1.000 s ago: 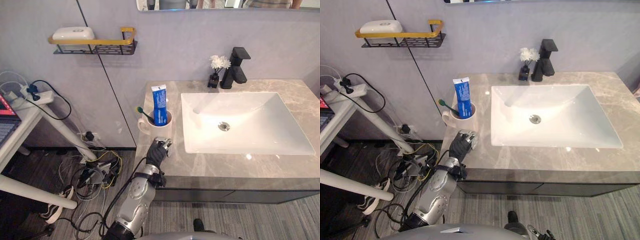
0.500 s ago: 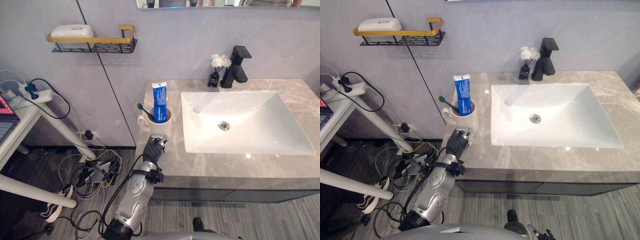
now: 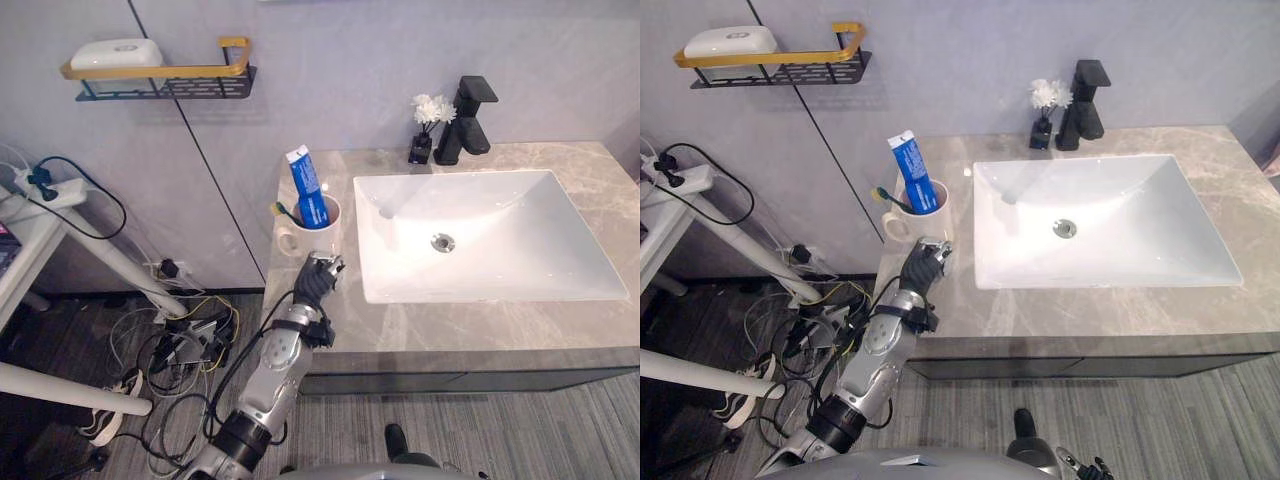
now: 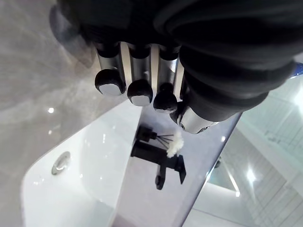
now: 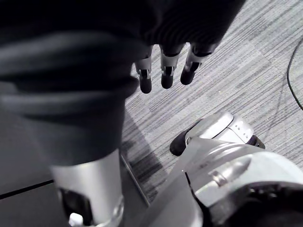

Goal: Organize washtable

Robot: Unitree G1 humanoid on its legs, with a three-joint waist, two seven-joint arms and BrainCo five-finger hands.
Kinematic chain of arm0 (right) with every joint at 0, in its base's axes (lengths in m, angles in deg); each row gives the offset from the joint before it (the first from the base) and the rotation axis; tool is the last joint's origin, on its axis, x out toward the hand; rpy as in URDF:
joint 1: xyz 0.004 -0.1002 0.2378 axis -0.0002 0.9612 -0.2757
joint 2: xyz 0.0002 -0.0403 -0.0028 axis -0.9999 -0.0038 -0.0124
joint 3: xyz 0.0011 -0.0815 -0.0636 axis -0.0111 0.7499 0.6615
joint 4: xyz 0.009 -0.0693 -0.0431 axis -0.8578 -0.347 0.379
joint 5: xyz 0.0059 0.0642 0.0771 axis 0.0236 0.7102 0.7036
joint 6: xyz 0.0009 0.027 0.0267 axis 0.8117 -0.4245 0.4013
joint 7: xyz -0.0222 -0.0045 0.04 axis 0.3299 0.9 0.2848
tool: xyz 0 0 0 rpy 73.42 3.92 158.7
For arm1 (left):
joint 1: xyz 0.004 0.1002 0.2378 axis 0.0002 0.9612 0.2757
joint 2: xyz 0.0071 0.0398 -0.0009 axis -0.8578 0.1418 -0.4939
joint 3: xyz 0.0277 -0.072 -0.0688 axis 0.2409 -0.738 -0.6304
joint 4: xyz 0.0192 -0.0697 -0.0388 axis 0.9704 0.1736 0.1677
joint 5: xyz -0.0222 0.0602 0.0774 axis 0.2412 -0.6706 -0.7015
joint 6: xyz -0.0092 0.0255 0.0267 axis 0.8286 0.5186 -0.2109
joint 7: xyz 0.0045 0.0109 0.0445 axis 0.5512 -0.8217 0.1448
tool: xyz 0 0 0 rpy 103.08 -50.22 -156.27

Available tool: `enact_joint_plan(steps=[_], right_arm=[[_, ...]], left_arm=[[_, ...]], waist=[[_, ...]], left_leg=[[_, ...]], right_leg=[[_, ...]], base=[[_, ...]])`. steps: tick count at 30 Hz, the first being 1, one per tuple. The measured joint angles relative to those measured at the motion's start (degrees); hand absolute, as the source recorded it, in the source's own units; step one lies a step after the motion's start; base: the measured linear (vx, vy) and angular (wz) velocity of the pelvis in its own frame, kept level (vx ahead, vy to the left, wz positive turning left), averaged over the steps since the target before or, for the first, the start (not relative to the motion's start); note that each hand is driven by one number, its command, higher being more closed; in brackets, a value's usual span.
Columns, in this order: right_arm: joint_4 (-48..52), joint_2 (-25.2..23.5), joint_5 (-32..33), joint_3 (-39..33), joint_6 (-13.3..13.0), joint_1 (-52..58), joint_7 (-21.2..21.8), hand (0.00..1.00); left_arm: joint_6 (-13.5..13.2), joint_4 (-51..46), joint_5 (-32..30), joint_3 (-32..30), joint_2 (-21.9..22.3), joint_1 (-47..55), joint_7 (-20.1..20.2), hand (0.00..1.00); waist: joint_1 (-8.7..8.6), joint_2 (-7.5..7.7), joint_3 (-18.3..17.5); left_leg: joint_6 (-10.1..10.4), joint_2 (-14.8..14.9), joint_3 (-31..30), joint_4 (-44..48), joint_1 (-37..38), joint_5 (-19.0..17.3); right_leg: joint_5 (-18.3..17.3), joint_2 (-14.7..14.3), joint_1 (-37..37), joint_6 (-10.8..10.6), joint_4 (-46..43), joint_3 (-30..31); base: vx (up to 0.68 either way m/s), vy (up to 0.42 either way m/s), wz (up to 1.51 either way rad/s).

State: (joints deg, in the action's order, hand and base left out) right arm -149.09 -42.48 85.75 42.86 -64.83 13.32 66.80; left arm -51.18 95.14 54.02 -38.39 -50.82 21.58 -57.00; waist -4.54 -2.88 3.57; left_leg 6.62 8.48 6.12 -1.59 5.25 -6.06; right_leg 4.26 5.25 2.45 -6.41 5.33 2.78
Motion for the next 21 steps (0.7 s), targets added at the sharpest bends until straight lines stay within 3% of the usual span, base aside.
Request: enact_joint_plan(steps=[8, 21], right_arm=[[0.0, -0.2, 0.0, -0.6, 0.0, -0.5, 0.0, 0.00], [0.5, -0.2, 0.0, -2.1, 0.0, -2.0, -0.2, 0.00]], left_arm=[[-0.5, 4.1, -0.2, -0.3, 0.0, -5.5, -1.6, 1.00], [-1.2, 9.6, -4.0, -7.4, 0.1, -15.7, -6.4, 1.00]], waist=[[-1.36, -0.14, 0.9], [-2.76, -1.05, 4.3]], left_leg=[[0.4, -0.1, 1.8, 0.0, -0.1, -0.3], [0.7, 0.3, 5.6, 0.2, -1.5, -0.4]], right_leg=[[0.6, -0.1, 1.2, -0.2, 0.3, 1.8], [1.6, -1.3, 4.9, 0.0, -0.1, 5.6]], base=[[0.00, 0.006, -0.12], [0.00, -0.006, -0.14]])
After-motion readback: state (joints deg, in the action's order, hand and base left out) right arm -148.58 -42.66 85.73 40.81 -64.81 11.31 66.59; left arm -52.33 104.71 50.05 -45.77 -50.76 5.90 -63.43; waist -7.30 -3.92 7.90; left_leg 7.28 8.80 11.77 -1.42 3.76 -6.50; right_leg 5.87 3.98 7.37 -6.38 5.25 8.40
